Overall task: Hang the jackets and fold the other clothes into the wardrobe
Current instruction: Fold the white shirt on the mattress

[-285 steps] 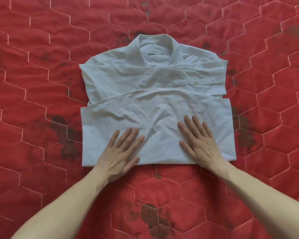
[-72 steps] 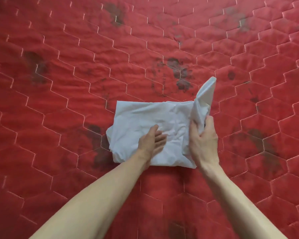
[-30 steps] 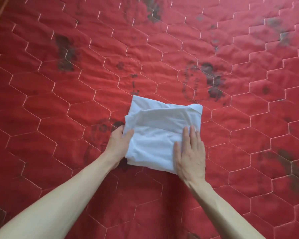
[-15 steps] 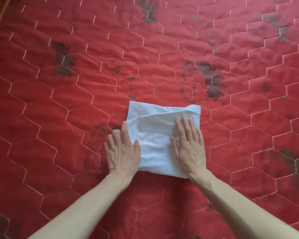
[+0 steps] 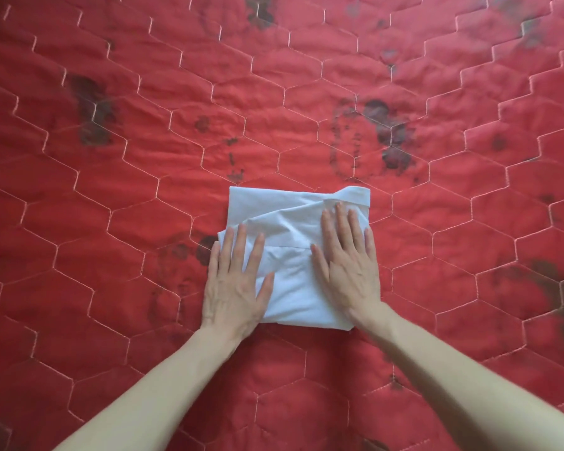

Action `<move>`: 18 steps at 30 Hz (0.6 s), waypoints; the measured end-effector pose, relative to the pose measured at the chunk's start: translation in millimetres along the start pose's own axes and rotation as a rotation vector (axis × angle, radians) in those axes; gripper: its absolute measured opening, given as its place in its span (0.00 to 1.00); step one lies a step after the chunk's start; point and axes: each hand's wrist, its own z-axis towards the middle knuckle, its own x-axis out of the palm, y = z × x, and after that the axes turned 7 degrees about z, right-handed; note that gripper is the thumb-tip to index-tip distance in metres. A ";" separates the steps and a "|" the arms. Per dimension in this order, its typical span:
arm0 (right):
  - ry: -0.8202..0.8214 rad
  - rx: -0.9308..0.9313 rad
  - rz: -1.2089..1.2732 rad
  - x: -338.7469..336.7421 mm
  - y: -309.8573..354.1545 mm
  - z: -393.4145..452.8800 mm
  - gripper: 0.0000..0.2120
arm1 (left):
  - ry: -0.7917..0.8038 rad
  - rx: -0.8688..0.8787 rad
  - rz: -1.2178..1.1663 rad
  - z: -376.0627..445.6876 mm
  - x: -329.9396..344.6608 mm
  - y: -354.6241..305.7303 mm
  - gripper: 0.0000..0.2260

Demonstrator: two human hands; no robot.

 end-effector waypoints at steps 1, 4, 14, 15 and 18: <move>-0.015 0.021 0.046 3.1 2.1 -11.4 0.32 | 0.003 -0.010 -0.027 0.2 -0.3 1.3 0.30; -0.052 0.025 0.123 10.8 0.8 -33.3 0.32 | 0.051 -0.060 -0.117 1.4 1.3 0.4 0.30; -0.190 0.359 0.599 -8.6 5.3 -32.0 0.36 | -0.002 -0.327 -0.148 0.6 -12.1 -11.3 0.35; -0.210 0.413 0.657 -13.2 4.9 -32.2 0.37 | -0.016 -0.398 -0.187 1.3 -15.4 -13.0 0.36; -0.217 0.557 0.851 -28.6 1.4 -33.0 0.37 | 0.026 -0.622 -0.356 6.0 -25.1 -17.8 0.36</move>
